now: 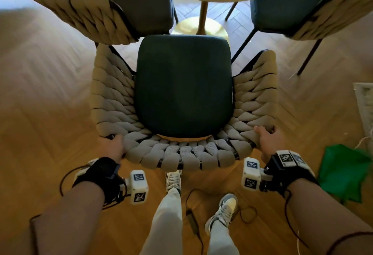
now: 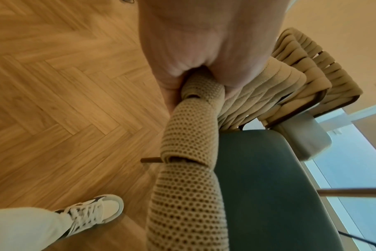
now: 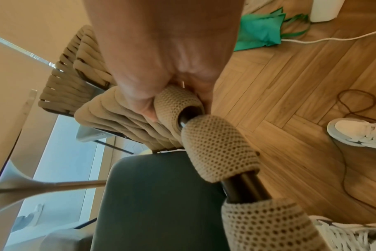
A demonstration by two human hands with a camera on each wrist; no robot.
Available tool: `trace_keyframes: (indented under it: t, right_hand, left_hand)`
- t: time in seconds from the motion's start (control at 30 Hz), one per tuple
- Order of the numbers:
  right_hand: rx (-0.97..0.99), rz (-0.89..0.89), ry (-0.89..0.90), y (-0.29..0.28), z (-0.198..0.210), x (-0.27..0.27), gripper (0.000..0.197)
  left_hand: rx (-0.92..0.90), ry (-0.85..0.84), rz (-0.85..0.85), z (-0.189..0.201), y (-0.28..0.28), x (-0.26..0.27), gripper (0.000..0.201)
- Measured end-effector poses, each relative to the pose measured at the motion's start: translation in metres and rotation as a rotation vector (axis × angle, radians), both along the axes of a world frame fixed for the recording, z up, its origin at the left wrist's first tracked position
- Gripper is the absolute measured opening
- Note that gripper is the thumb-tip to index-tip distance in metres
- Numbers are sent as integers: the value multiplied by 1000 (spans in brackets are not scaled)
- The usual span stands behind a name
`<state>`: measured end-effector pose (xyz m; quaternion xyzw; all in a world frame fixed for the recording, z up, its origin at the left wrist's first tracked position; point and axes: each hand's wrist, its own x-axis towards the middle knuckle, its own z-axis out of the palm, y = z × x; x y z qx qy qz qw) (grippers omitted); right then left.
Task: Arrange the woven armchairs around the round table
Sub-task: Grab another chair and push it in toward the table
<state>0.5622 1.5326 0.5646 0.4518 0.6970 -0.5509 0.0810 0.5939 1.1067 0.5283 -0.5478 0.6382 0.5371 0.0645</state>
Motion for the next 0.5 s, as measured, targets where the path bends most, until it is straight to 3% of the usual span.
trace_keyframes:
  t: [0.1, 0.27, 0.5]
  right_hand:
    - [51, -18, -21, 25, 0, 9, 52]
    - [54, -50, -45, 75, -5, 24, 79]
    - [97, 3, 10, 122, -6, 17, 75]
  left_hand:
    - [51, 19, -30, 7, 33, 11, 48]
    - [92, -25, -88, 11, 80, 24, 59]
    - [76, 41, -156, 16, 123, 8, 31]
